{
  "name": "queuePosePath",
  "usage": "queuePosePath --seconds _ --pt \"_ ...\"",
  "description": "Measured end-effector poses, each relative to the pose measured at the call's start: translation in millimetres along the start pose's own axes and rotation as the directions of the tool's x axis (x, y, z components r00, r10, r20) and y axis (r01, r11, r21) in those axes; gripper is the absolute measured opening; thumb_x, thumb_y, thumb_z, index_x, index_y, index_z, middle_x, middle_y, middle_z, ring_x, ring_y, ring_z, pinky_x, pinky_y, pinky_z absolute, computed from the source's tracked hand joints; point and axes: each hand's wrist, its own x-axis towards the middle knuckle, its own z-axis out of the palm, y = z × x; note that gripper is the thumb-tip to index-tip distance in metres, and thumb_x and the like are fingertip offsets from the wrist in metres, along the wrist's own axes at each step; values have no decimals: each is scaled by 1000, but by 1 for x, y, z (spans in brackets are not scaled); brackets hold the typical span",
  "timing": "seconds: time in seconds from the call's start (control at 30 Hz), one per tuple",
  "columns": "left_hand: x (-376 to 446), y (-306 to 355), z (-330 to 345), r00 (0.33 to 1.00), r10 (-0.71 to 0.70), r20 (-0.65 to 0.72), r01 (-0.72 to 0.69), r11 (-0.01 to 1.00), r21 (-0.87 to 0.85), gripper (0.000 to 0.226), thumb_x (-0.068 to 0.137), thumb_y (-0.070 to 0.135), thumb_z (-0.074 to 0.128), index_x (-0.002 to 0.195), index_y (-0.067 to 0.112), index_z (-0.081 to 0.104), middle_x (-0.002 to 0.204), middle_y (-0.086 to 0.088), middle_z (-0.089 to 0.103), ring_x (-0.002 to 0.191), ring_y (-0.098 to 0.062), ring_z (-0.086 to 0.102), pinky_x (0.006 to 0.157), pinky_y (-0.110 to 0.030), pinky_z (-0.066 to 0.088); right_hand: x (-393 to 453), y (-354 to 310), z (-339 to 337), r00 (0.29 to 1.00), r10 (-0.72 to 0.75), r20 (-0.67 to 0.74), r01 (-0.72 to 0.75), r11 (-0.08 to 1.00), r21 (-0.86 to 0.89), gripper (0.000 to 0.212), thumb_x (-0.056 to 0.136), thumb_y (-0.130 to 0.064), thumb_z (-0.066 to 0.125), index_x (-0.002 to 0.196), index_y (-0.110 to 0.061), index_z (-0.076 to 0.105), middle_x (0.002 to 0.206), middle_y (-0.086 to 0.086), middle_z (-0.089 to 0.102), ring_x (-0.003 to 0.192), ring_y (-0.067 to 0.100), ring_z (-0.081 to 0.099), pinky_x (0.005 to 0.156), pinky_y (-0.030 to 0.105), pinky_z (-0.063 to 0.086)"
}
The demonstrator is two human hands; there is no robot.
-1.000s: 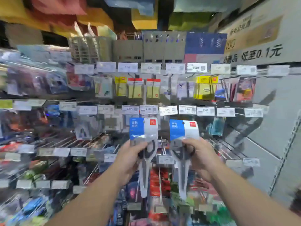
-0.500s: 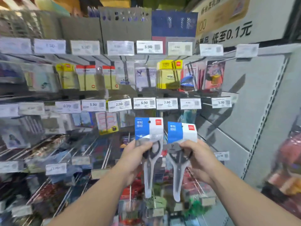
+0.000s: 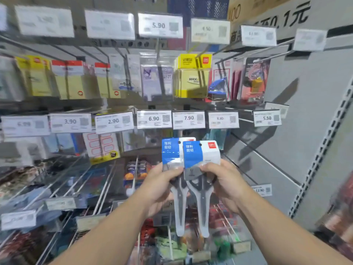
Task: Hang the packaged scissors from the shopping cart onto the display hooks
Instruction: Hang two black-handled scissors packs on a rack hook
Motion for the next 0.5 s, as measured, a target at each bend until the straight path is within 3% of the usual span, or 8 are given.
queuePosePath --seconds 0.07,0.17,0.23,0.3,0.37,0.43,0.5 --pt "8 -1 12 1000 9 10 -10 1000 17 26 93 -1 58 114 9 69 102 -15 77 84 -30 72 84 -57 58 5 2 -9 1000 0 -29 -1 999 -36 23 89 9 59 101 -4 75 88 13 81 77 26 71 80 37 54" --pt "28 -4 32 996 67 -58 -62 995 82 28 87 -6 56 104 9 73 101 -14 78 81 -28 67 78 -42 55 14 5 -23 998 10 -68 -12 1000 -23 24 89 7 62 105 -6 75 97 18 81 84 33 72 92 55 55" --pt "42 -1 46 986 114 -125 -109 993 44 25 87 -4 57 104 6 73 102 -17 78 85 -29 71 78 -39 56 23 5 -36 995 2 -97 -4 1000 -19 24 88 7 64 104 -5 75 98 20 80 86 34 72 97 58 53" --pt "54 4 64 971 161 -177 -160 987 18 16 89 5 65 104 3 71 101 -20 77 87 -31 72 82 -47 58 30 5 -51 995 -20 -96 16 999 -34 23 87 7 65 105 -4 75 99 21 80 87 34 72 97 56 54" --pt "68 5 78 950 224 -215 -210 974 89 15 84 17 76 93 6 72 90 -16 78 78 -29 72 76 -49 58 36 5 -65 996 -47 -77 45 999 -29 23 87 7 65 105 -4 75 97 18 81 84 30 75 90 49 59" --pt "80 4 91 930 268 -252 -230 958 170 29 75 33 82 87 9 71 79 -8 76 67 -24 69 67 -43 57 43 0 -78 994 -92 -56 91 996 -22 24 88 9 64 104 -6 74 87 8 82 71 18 75 72 30 59" --pt "89 2 104 917 287 -278 -236 950 203 35 70 42 81 85 11 73 75 -10 76 63 -26 70 62 -42 58 51 -7 -89 990 -136 -32 135 990 -31 32 88 17 60 106 -9 69 71 -3 77 52 3 66 50 15 50"
